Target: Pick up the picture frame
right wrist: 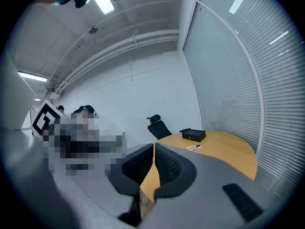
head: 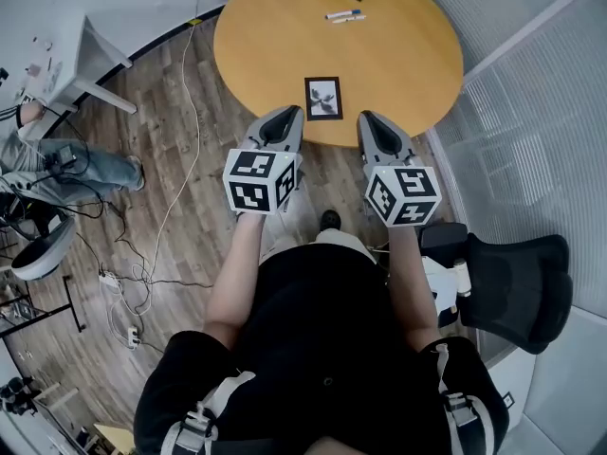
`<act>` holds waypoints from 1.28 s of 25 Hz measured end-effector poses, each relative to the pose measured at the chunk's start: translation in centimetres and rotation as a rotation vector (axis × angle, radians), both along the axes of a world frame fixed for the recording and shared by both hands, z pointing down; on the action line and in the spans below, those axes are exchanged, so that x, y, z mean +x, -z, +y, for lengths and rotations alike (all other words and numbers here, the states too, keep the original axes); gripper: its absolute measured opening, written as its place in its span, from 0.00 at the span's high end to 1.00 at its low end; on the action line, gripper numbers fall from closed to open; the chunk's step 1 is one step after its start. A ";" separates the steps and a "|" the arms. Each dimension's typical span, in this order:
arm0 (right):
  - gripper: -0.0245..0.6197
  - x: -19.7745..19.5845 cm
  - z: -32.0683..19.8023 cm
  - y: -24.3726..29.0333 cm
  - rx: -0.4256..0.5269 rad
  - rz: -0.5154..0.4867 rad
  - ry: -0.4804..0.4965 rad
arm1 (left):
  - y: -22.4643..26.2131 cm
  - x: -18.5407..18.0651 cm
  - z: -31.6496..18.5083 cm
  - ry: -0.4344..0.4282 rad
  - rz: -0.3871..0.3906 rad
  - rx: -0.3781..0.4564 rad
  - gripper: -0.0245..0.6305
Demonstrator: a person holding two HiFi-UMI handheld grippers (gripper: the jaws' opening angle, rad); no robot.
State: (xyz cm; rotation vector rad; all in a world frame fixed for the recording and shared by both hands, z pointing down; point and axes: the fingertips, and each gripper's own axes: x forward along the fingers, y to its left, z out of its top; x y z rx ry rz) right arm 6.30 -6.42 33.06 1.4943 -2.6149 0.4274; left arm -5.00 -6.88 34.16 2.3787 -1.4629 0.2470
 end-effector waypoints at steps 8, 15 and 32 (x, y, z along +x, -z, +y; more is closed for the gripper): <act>0.85 3.6 -4.4 -1.8 -0.039 0.012 0.086 | -2.0 4.2 -3.7 0.056 -0.005 -0.032 0.92; 0.81 4.0 -5.5 -4.7 -0.121 0.009 0.135 | -4.9 4.7 -4.1 0.095 -0.038 -0.117 0.87; 0.80 2.4 -9.1 -12.4 -0.259 0.047 0.120 | -12.3 2.4 -7.6 0.105 -0.031 -0.241 0.84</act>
